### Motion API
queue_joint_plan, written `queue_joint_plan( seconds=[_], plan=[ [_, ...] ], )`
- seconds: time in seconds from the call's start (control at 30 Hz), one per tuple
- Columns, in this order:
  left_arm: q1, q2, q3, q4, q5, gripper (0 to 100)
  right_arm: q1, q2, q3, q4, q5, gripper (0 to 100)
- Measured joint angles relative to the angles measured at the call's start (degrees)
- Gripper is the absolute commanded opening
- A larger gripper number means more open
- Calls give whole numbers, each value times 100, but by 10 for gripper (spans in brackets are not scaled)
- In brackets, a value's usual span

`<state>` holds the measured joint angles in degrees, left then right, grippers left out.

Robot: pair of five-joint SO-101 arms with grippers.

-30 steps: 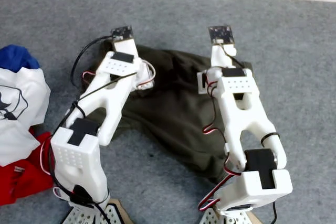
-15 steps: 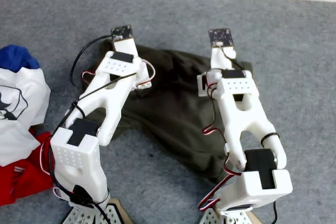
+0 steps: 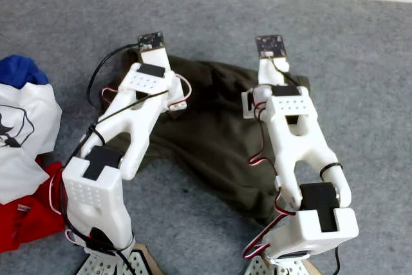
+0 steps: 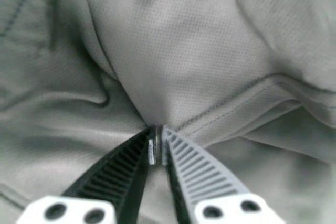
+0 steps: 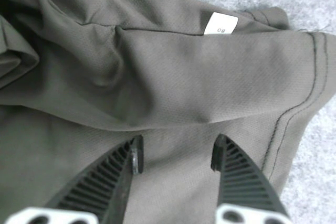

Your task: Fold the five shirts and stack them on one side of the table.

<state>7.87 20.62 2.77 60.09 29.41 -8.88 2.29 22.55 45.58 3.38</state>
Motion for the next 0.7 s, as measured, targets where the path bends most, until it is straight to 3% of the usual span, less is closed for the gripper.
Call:
queue_joint_plan(
  seconds=[0.33,0.7],
  plan=[
    [62,-141,193,211,0,173,0,0,0,0,79,216],
    [70,-141,862,-484,0,173,0,0,0,0,123,216]
  ],
)
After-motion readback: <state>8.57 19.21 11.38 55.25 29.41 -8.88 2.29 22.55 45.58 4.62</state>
